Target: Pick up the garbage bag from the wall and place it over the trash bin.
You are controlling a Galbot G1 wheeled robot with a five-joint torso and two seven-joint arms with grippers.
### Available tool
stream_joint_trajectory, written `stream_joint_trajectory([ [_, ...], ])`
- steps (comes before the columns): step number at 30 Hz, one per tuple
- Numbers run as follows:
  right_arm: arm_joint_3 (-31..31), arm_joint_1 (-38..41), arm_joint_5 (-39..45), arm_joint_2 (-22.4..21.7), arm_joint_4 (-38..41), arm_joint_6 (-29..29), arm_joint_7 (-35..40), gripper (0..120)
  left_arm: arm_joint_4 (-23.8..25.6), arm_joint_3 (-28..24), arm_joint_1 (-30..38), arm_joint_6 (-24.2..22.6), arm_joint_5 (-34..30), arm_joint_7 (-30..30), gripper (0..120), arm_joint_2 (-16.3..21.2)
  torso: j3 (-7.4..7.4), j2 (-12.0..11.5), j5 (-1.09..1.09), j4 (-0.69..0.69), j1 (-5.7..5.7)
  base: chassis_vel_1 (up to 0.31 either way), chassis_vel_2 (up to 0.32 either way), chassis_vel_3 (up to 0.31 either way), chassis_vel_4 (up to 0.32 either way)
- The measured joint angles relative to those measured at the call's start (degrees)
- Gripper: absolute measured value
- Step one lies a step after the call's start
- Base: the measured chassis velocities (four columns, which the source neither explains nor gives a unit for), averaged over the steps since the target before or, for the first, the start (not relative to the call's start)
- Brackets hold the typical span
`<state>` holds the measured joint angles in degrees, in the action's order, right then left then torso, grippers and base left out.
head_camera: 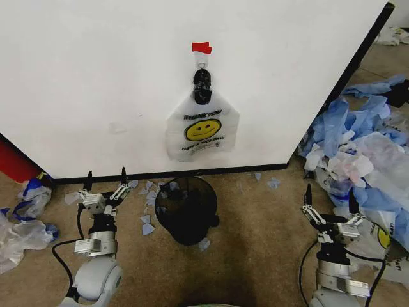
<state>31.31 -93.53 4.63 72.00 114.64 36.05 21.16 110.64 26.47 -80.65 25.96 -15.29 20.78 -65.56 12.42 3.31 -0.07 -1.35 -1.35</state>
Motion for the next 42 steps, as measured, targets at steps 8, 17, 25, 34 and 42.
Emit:
stream_joint_trajectory([
  [8,0.0,0.0,0.0,0.0,0.0,0.0,0.0,100,0.0,0.0,0.0,0.0,0.0,0.0,100,0.0,0.0,0.0,0.0,0.0,0.0,0.0,0.0,0.0,0.0],
  [17,0.0,0.0,0.0,0.0,0.0,0.0,0.0,100,0.0,0.0,0.0,0.0,0.0,0.0,100,0.0,0.0,0.0,0.0,0.0,0.0,0.0,0.0,0.0,0.0],
  [25,0.0,0.0,0.0,0.0,0.0,0.0,0.0,100,0.0,0.0,0.0,0.0,0.0,0.0,100,0.0,0.0,0.0,0.0,0.0,0.0,0.0,0.0,0.0,0.0],
  [34,0.0,0.0,0.0,0.0,0.0,0.0,0.0,100,1.9,1.6,-2.8,-0.1,1.7,-1.5,100,-3.9,0.0,0.0,0.01,-0.01,0.0,0.0,0.0,0.0,0.0],
  [42,-0.5,0.2,0.0,-0.2,0.0,-0.5,0.0,100,9.1,6.8,-12.4,-1.1,8.0,-7.2,100,-16.9,-0.01,0.0,0.02,0.03,0.0,0.0,0.0,0.0,0.0],
])
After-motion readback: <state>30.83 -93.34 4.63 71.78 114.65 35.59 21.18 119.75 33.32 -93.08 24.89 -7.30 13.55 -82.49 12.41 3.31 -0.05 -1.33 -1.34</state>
